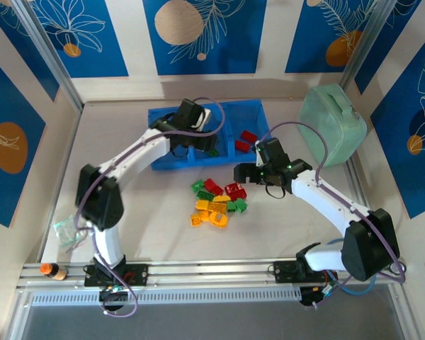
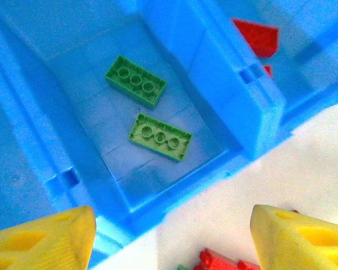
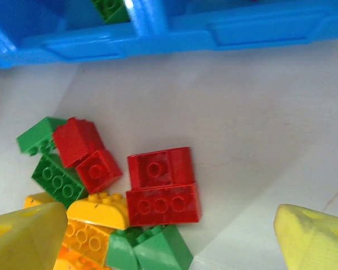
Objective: Sort the legos into containers by color
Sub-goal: Pick up the lego from the center of the table.
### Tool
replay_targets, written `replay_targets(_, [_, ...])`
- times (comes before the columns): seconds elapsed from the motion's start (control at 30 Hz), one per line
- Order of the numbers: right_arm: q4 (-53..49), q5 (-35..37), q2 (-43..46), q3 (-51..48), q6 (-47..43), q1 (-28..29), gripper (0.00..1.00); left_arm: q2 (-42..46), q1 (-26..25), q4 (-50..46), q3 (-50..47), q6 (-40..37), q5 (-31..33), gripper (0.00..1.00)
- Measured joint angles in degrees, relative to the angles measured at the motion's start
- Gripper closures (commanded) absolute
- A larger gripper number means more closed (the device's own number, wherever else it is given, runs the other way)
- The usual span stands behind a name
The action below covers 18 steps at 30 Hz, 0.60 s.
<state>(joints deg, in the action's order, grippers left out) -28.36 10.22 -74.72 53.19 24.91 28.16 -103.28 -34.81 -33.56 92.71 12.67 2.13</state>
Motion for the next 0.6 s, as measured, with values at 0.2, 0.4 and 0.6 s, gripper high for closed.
replay_targets(0.2, [-1.2, 0.0, -4.0, 5.7, -3.8, 6.2, 0.03, 15.4, -0.2, 7.9, -16.4, 2.8, -0.6, 0.26])
replay_targets(0.4, [-2.3, 0.0, -11.3, 11.6, -6.6, 11.0, 0.07, 25.4, -0.2, 11.8, -30.9, 6.0, -0.2, 0.26])
replay_targets(0.6, [-4.9, -0.2, -18.8, 18.4, -8.4, 14.3, 0.06, 35.9, -0.2, 13.0, -42.4, 9.5, 2.0, 0.26])
